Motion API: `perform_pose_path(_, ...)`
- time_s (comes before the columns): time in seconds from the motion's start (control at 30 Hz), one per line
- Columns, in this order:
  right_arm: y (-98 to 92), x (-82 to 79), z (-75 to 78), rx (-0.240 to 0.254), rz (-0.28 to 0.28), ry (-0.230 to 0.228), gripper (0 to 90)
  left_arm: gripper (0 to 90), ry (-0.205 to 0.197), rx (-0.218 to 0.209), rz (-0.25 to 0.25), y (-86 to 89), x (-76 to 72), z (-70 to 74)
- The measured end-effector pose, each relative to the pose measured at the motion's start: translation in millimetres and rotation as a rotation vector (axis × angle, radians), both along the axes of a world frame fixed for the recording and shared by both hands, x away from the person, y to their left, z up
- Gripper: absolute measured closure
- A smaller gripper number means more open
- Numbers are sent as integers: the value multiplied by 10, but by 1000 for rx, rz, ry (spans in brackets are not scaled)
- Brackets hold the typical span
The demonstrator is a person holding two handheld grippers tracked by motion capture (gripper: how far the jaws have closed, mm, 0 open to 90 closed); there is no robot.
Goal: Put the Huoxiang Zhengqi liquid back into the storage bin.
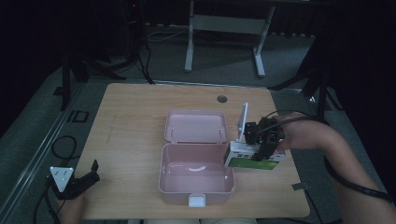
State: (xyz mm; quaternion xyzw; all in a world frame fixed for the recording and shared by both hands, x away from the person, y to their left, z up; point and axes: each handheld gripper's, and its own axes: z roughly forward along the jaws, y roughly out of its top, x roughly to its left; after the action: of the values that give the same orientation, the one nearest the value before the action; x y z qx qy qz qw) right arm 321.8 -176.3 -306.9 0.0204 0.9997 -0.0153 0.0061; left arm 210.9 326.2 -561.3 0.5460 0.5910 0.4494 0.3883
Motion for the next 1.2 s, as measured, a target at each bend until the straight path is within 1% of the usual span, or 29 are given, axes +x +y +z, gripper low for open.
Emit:
perform_pose_path(0.1, 101, 4, -3, -1, 3, 0, 619, 21, 0, 0, 0, 0, 0, 0)
perform_pose_path(0.17, 172, -3, -13, -2, 10, 9, 618, 21, 0, 0, -1, 1, -1, 0)
perform_pose_path(0.2, 172, -3, -13, -2, 10, 9, 618, 21, 0, 0, -1, 1, -1, 0)
perform_pose_path(0.23, 262, -18, -27, -10, 23, 11, 619, 22, 0, -1, -1, 1, 0, 0)
perform_pose_path(0.37, 423, -48, -35, -19, 39, 12, 619, 21, 0, -1, -2, 1, -1, 0)
perform_pose_path(0.43, 505, -59, -35, -5, 49, 17, 618, 21, 0, -1, -2, 2, -1, 0)
perform_pose_path(0.47, 505, -59, -35, -5, 49, 17, 618, 21, 0, -1, -2, 2, 0, 0)
perform_pose_path(0.53, 607, -71, -45, 5, 58, 22, 618, 21, 0, -1, -3, 2, -2, 0)
perform_pose_path(0.67, 747, -109, -78, -3, 77, 27, 618, 21, -2, -3, -5, 4, -3, 0)
perform_pose_path(0.83, 942, -147, -117, 2, 102, 33, 618, 21, 1, -3, -6, 6, -2, 0)
perform_pose_path(1.07, 1140, -203, -166, 15, 122, 36, 618, 22, 1, -3, -8, 5, -1, 1)
perform_pose_path(1.2, 1201, -228, -247, 2, 132, 37, 618, 21, 2, -2, -9, 6, 1, 1)
